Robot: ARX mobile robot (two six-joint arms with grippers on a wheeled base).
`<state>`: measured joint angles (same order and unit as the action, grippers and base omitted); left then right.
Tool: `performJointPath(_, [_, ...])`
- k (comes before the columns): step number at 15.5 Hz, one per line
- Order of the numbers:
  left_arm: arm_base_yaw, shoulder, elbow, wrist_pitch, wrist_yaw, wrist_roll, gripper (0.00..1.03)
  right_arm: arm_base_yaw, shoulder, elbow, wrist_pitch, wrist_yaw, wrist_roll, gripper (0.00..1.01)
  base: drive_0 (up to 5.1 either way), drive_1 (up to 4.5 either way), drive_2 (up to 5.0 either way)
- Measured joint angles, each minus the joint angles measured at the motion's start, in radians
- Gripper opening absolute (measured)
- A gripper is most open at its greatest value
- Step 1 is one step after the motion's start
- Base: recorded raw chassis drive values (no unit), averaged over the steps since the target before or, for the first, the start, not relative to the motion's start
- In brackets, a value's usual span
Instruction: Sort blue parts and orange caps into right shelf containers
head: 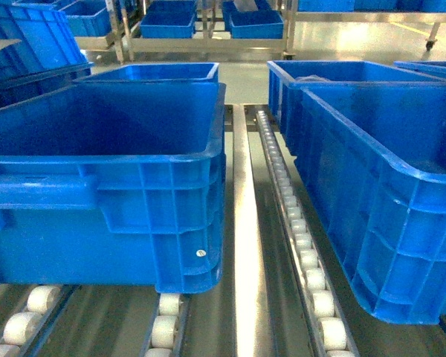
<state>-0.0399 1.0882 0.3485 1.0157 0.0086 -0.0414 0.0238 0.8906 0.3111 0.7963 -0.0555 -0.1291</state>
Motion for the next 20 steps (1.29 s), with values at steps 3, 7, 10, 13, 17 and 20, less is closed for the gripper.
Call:
performJointPath(3, [-0.034,0.479,0.377,-0.197,-0.013,-0.050,0.42,-0.018,0.545,0.320,-0.137,0.036,-0.008,0.39,0.0,0.00,0.0])
performJointPath(7, [-0.043,0.659,0.634,-0.254,-0.052,-0.096,0.56,-0.016,0.785,0.587,-0.195,0.082,0.041,0.52,0.0,0.00,0.0])
performJointPath(10, [-0.042,0.659,0.600,-0.266,-0.016,-0.111,0.94,0.003,0.790,0.568,-0.162,0.079,0.054,0.89,0.0,0.00,0.0])
performJointPath(13, [-0.039,0.658,0.579,-0.262,0.010,-0.112,0.98,0.011,0.796,0.568,-0.156,0.083,0.053,0.98,0.0,0.00,0.0])
performJointPath(17, [-0.035,0.607,0.527,-0.218,-0.028,-0.106,0.96,0.016,0.798,0.527,-0.051,0.103,0.061,0.94,0.0,0.00,0.0])
performJointPath(20, [-0.026,0.502,0.340,-0.107,-0.069,-0.006,0.67,-0.003,0.705,0.315,0.171,0.063,0.106,0.64,0.0,0.00,0.0])
